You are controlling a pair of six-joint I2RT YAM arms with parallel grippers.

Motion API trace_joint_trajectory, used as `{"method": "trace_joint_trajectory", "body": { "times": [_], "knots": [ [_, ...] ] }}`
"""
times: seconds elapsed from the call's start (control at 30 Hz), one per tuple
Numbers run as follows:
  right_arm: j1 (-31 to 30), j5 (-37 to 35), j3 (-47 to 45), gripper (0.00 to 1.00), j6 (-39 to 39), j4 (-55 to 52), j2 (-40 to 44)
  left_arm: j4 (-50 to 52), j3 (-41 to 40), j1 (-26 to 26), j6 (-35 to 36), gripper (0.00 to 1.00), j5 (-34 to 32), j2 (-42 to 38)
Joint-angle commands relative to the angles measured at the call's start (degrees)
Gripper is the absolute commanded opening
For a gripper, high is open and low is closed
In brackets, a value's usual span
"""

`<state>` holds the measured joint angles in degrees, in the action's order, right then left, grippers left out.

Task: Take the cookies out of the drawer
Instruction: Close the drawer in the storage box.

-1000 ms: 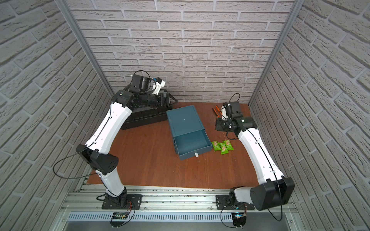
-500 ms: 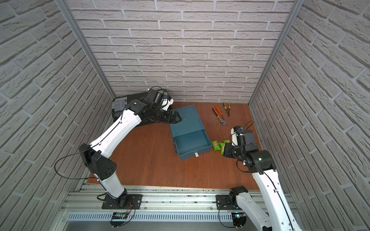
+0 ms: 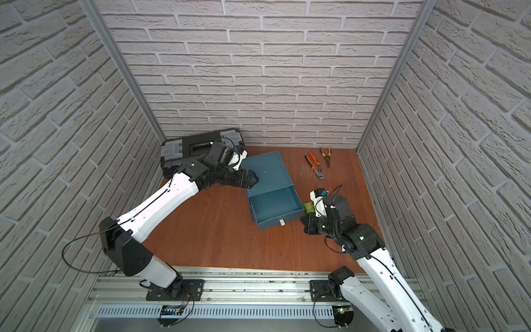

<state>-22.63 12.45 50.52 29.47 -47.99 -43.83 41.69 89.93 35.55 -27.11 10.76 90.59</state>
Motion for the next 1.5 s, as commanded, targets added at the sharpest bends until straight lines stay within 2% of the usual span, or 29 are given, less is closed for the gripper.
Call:
{"method": "trace_joint_trajectory", "body": {
  "times": [0.0, 0.23, 0.63, 1.23, 1.47],
  "knots": [
    [-2.65, -0.11, 1.0, 0.03, 2.08, 5.27, -1.81, -3.91, -1.19, 1.07, -0.31, 0.99, -1.98, 0.51],
    [-5.59, -1.63, -1.42, 0.03, 4.32, 13.22, -4.25, -5.35, -3.27, 1.28, -0.21, 0.98, -3.29, 1.45],
    [-10.82, -8.83, -4.0, 0.03, 6.55, 23.27, -9.39, -6.05, -5.72, 2.15, -0.8, 0.98, -3.74, 2.3],
    [-13.66, -18.03, -6.78, 0.03, 8.58, 40.75, -18.75, -6.01, -7.55, 2.66, -0.57, 0.98, -4.62, 1.61],
    [-13.76, -19.21, -8.02, 0.03, 9.8, 46.93, -22.4, -5.99, -7.75, 2.72, -0.57, 0.99, -4.37, 1.84]
  ]
}}
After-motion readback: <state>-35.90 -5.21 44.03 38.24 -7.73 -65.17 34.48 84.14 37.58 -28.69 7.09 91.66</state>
